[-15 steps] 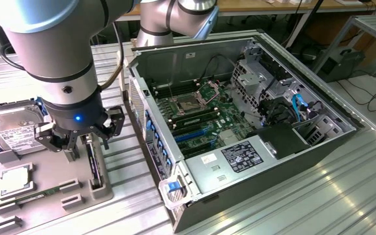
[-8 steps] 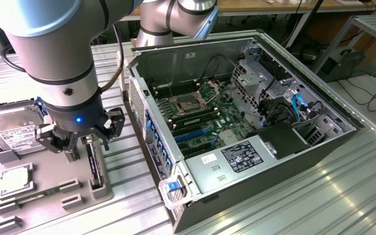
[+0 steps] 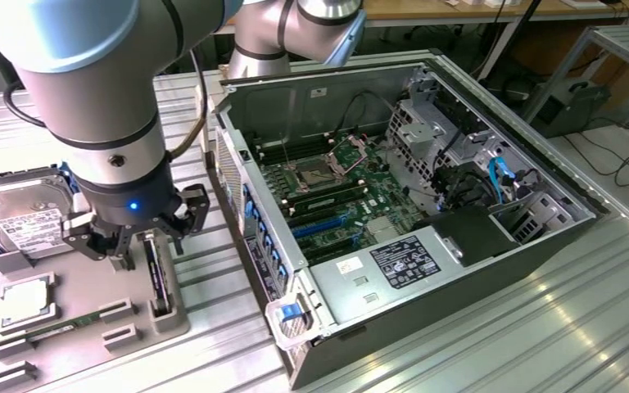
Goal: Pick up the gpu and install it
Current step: 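Pick up the gpu and move the gpu toward the slot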
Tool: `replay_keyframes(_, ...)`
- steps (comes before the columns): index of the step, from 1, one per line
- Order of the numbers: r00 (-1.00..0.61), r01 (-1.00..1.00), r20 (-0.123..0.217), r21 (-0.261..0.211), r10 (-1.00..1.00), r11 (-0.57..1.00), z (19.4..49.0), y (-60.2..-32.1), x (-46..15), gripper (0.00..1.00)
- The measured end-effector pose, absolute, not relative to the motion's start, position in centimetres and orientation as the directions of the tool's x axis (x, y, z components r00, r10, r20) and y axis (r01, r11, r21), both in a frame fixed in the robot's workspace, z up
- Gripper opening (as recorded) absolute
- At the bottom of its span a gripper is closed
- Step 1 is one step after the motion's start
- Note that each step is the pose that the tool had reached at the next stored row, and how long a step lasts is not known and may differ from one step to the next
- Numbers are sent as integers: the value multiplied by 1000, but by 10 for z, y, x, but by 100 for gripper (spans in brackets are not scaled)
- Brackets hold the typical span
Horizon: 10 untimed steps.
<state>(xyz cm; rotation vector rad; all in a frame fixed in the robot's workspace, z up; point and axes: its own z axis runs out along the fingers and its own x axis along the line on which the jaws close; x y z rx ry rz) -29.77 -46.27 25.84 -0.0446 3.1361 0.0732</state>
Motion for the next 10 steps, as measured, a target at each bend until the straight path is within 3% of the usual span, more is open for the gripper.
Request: replay_keyframes(10,-1000,-31,-5,47,-30,998,244,-462,-301,60)
